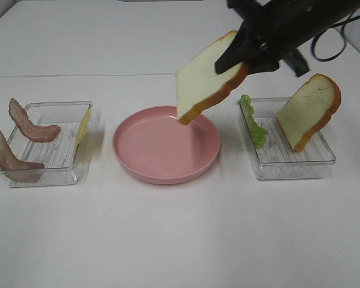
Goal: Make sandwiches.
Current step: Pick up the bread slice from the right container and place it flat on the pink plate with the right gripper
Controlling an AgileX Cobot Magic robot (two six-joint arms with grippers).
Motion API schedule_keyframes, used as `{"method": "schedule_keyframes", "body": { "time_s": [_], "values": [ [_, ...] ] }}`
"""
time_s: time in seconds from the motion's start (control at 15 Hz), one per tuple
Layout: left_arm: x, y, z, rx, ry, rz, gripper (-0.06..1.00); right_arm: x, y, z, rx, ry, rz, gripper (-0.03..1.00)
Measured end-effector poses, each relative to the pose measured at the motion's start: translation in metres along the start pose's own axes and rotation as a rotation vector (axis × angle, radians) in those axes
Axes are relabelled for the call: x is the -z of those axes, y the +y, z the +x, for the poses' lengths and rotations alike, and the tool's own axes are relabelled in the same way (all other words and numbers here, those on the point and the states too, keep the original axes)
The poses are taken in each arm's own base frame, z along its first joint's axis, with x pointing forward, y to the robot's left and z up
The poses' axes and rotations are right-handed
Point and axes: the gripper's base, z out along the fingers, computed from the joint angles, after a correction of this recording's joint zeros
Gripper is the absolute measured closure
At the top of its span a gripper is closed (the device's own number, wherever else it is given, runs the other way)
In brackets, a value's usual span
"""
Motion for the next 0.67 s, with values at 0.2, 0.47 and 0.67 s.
{"method": "schedule_keyframes", "body": {
  "time_s": [0.2,0.47,0.67],
  "values": [
    [0.0,0.0,0.0,0.0,0.0,0.0,-0.05,-0.045,-0.006,-0.004,-0.033,0.026,-0.024,0.73],
    [0.0,0.0,0.0,0.0,0.0,0.0,-0.05,-0.088,-0.028,-0.014,-0.059,0.06,-0.023,0.73],
    [0.0,0.0,0.0,0.0,0.0,0.0,-0.05,-0.103,-0.036,-0.022,-0.082,0.069,-0.031,0.73]
  ]
}}
